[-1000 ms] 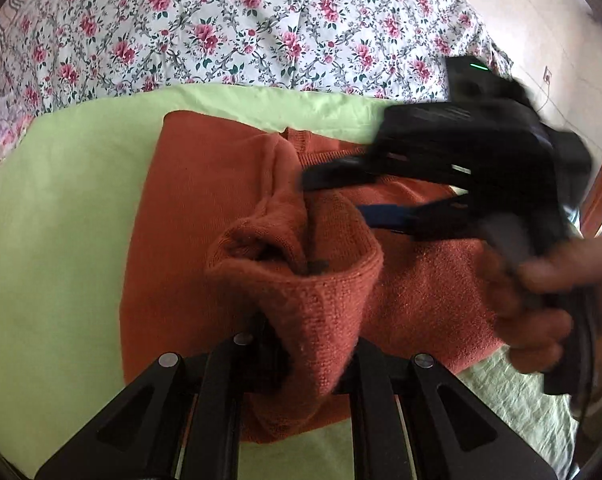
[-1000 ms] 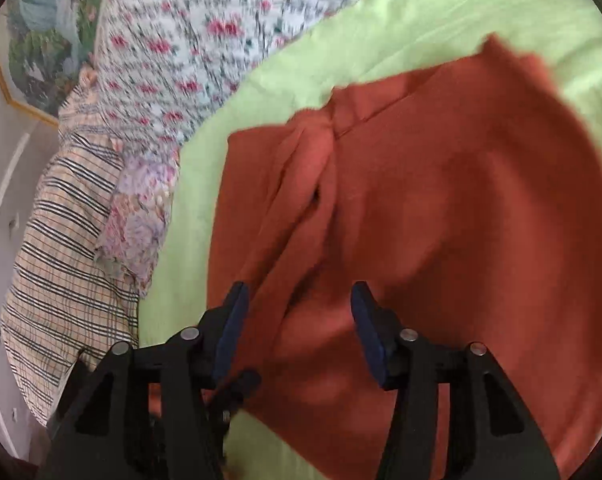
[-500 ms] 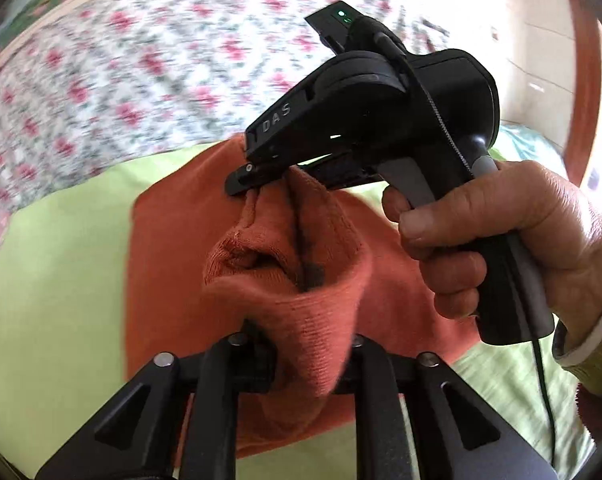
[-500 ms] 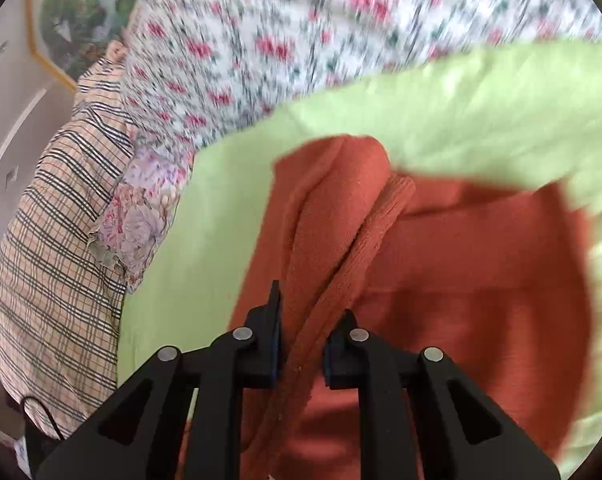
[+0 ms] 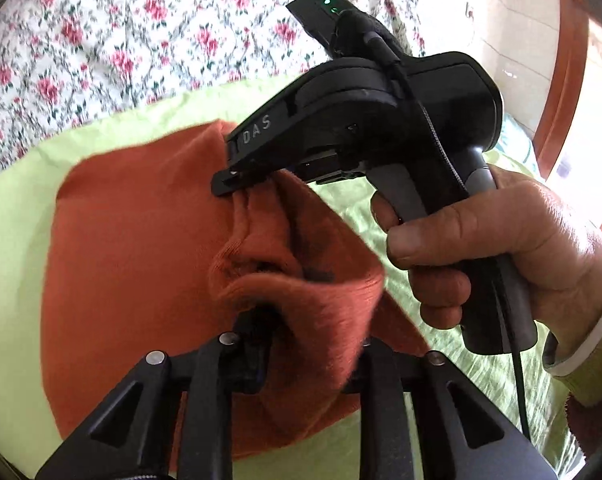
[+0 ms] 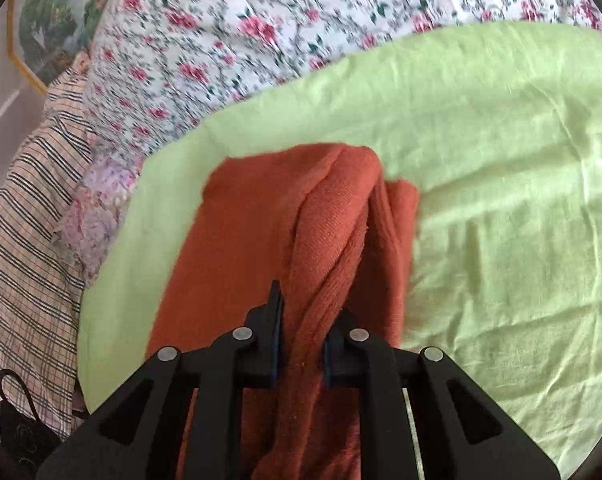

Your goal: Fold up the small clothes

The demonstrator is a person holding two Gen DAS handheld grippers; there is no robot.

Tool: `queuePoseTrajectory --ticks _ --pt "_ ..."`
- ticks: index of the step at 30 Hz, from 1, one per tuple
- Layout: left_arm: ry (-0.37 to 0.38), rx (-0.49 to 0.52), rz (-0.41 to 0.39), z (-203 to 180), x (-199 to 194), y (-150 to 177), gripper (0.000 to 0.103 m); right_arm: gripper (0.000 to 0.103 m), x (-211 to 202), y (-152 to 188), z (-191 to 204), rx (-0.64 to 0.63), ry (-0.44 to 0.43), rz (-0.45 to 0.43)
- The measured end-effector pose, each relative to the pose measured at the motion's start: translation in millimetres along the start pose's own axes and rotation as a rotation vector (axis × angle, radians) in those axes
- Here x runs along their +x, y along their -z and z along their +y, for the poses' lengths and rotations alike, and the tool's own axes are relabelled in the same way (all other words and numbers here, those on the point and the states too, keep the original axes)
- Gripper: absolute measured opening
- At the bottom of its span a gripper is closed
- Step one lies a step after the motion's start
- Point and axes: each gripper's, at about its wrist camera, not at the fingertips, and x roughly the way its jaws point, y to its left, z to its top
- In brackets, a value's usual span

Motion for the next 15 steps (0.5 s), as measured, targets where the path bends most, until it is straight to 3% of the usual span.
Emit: queuePoseTrajectory --ticks 1,5,10,12,13,15 --pt "0.009 -0.005 0.002 4.2 0.0 0.1 0.023 0.020 3.1 1.7 -2.0 0.000 0.014 0.008" --pt "0.054 -0.028 0.012 16.1 -10.8 6.7 0.044 0.026 -2.4 9.5 -11.4 0.042 0.027 -0.017" --pt "0.124 -0.119 0.016 44.6 -47.9 27.4 0.055 0.032 -28.0 23.3 -13.6 0.071 0.106 -0.063" --pt "0.108 -0.154 0.000 62.0 -63.2 32.1 0.066 0.052 -40.1 29.2 -11.8 0.068 0.164 -0.079" --pt "0.096 -0.175 -0.008 72.2 -69.3 33.4 0.069 0.056 -46.8 32.2 -12.5 0.076 0.172 -0.090" --pt "0.074 -0.247 -0.020 99.8 -78.4 36.0 0.077 0.075 -59.4 36.8 -14.4 0.110 0.127 -0.111"
